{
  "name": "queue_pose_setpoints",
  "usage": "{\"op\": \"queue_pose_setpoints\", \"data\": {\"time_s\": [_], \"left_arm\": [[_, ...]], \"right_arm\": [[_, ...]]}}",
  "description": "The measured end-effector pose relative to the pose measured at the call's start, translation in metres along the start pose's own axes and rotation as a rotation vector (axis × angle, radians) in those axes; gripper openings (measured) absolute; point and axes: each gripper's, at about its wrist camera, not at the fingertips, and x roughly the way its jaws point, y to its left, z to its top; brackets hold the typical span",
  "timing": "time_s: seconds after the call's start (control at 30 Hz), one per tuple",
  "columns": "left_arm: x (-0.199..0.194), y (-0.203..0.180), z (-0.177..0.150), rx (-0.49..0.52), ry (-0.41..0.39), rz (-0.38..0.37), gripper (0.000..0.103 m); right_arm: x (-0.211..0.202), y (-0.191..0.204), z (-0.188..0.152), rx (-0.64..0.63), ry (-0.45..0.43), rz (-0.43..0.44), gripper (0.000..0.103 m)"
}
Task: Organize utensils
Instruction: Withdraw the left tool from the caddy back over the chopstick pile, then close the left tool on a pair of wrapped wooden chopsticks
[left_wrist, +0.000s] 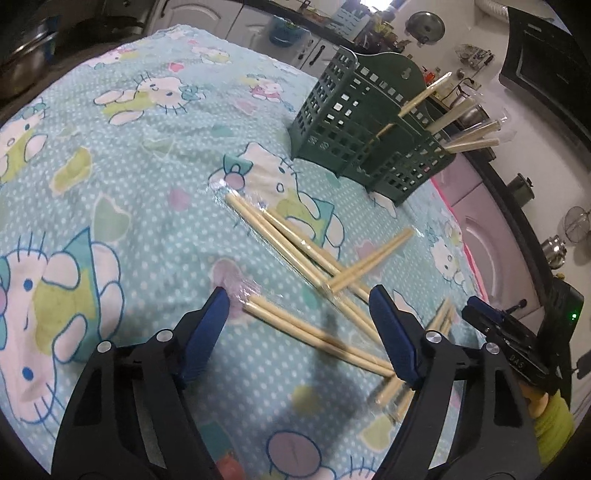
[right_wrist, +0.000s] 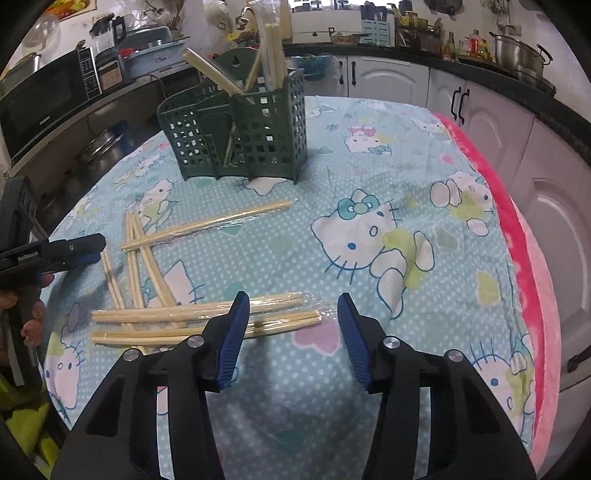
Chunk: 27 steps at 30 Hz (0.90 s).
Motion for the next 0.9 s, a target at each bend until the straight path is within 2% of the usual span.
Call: {"op": "queue_pose_setpoints", "data": {"time_s": [0.13, 0.3, 0.47, 0.63, 0.67, 0.77, 0.9], "left_arm": [[0.003, -0.002, 0.002, 0.02, -0.015, 0.022, 0.067], [0.005, 0.003, 0.005, 0.015, -0.023, 0.041, 0.053], [0.006, 0.006, 0.006, 0.015, -0.037, 0.056, 0.045], [0.004, 0.008, 0.004, 0.026, -0.047, 0.089, 0.032], [0.004, 0.009, 0.005, 0.025, -0.048, 0.092, 0.028], [0.003, 0.013, 0.005, 0.019, -0.05, 0.1, 0.021], [0.002, 0.016, 0.005, 0.013, -0.048, 0.1, 0.013]], "right_arm": [[0.005, -0.005, -0.002, 0.021, 0.015, -0.003, 0.047], [0.012, -0.014, -0.004, 0.053, 0.036, -0.007, 0.047], [0.019, -0.02, -0.003, 0.083, 0.047, 0.011, 0.046], [0.022, -0.02, -0.003, 0.07, 0.044, 0.018, 0.03], [0.022, -0.019, -0.004, 0.062, 0.044, 0.017, 0.023], [0.022, -0.015, -0.005, 0.035, 0.046, 0.0, 0.014], [0.021, -0.012, -0.006, 0.009, 0.044, -0.016, 0.008]]}}
